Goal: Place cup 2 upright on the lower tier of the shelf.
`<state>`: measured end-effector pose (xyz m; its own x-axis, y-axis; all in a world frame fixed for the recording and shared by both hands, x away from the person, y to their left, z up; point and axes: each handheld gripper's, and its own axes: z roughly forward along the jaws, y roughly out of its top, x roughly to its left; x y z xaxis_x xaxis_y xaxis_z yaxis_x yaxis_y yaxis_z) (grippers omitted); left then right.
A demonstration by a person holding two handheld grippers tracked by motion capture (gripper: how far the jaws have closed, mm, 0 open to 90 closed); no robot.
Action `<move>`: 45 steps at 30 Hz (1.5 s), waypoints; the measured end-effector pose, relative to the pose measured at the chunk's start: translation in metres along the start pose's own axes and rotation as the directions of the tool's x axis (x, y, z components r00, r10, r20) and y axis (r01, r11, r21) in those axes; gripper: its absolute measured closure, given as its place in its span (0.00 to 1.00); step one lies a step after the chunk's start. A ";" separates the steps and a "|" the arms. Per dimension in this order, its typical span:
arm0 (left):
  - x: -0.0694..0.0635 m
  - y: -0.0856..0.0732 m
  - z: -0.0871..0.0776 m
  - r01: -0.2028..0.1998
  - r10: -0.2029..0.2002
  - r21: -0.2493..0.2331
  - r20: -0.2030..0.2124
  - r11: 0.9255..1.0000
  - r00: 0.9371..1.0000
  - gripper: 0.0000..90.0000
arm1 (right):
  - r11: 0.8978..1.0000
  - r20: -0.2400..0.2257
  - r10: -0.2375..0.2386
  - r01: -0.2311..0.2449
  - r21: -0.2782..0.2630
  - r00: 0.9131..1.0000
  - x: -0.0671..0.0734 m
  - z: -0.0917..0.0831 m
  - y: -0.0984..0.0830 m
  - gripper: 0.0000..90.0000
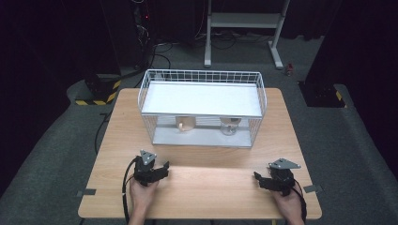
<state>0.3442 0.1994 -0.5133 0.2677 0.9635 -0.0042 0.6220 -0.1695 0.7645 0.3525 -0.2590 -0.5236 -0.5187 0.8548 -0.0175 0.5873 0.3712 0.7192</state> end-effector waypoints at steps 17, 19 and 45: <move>0.005 -0.001 0.012 0.017 -0.017 0.014 -0.041 1.000 0.999 0.29 | 1.000 0.000 0.000 0.000 0.000 1.000 0.000 0.000 0.000 0.28; 0.005 -0.002 0.013 0.018 -0.017 0.019 -0.043 1.000 0.999 0.29 | 1.000 0.000 0.000 0.000 0.000 1.000 0.000 0.000 0.000 0.28; 0.007 -0.004 0.018 0.030 -0.028 0.032 -0.057 0.999 0.998 0.28 | 1.000 0.000 0.003 -0.003 0.001 1.000 0.000 0.000 0.000 0.28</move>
<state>0.3572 0.2030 -0.5280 0.2079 0.9781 0.0110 0.6527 -0.1471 0.7432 0.3523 -0.2588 -0.5235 -0.5169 0.8559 -0.0150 0.5897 0.3687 0.7185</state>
